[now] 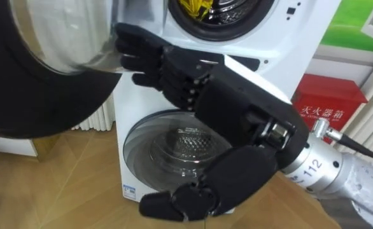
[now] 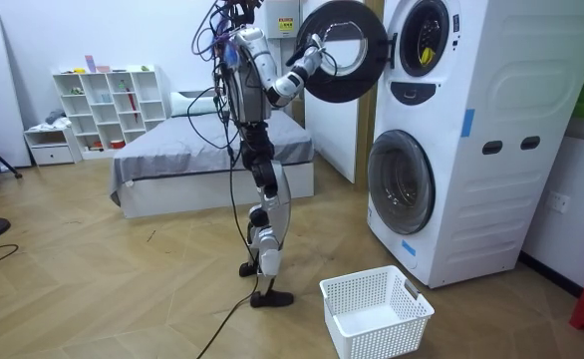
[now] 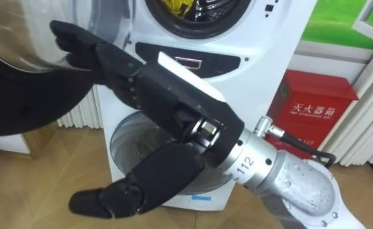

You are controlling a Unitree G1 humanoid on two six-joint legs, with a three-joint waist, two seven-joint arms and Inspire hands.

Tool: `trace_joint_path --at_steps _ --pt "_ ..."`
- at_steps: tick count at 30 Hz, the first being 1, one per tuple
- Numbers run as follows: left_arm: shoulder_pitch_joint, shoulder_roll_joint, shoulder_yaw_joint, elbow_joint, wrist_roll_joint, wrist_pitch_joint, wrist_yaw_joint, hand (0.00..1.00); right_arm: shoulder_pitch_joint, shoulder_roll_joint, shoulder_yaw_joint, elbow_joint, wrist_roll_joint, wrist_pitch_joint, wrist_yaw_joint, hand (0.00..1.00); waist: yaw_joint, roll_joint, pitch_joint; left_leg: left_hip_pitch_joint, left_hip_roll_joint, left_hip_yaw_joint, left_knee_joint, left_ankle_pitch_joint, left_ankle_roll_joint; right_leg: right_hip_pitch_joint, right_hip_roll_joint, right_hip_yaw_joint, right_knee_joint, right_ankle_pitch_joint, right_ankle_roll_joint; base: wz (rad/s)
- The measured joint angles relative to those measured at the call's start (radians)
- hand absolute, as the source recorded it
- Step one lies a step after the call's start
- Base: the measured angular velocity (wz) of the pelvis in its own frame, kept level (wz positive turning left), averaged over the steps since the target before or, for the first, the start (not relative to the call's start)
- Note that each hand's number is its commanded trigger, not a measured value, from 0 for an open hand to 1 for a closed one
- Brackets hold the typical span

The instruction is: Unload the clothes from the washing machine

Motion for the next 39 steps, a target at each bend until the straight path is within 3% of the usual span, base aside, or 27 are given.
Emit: trace_joint_path --at_steps 5,12,20,28,32,39 --pt "-0.002 0.0 0.0 0.0 0.0 0.0 0.0 0.0 0.0 0.032 0.001 0.001 -0.004 0.003 0.013 0.0 0.003 -0.002 0.0004 0.0 -0.001 -0.008 -0.001 0.0 0.0 0.002 0.0 -0.008 -0.001 0.0 0.0 0.03" --pt "0.003 0.0 -0.004 0.001 0.001 -0.001 0.0 0.0 0.0 0.036 -0.008 0.013 -0.04 0.004 0.007 0.0 -0.009 -0.001 0.002 -0.011 -0.003 -0.028 0.005 0.0 0.0 0.005 -0.003 -0.023 -0.002 0.0 0.0 0.08" --pt "0.002 -0.005 -0.003 -0.003 0.006 0.0 0.0 0.0 0.001 0.029 -0.069 0.071 -0.071 0.001 -0.097 0.0 -0.011 0.02 0.0158 -0.014 -0.004 -0.038 0.008 0.0 0.0 0.006 -0.003 -0.032 -0.002 0.0 0.0 0.02" --pt "-0.017 -0.011 -0.004 -0.009 0.008 0.007 0.0 0.0 -0.005 0.032 -0.088 0.229 -0.067 0.0 -0.217 0.0 -0.01 0.019 0.0114 -0.025 -0.004 -0.04 0.015 0.0 0.0 0.0 -0.005 -0.041 -0.002 0.0 0.0 0.0" --pt "-0.038 -0.012 -0.004 -0.009 0.02 0.014 0.0 0.0 -0.007 0.032 -0.088 0.304 -0.066 0.0 -0.281 0.0 -0.003 0.02 0.0024 -0.025 -0.004 -0.042 0.017 0.0 0.0 0.001 -0.006 -0.043 -0.002 0.0 0.0 0.0" --pt "-0.043 -0.015 -0.004 -0.012 0.037 0.022 0.004 0.0 -0.098 0.032 -0.084 0.376 -0.061 0.0 -0.372 0.0 0.0 0.023 0.0031 -0.021 -0.004 -0.035 0.018 0.0 0.0 0.001 -0.007 -0.04 0.0 0.0 0.0 -0.02"
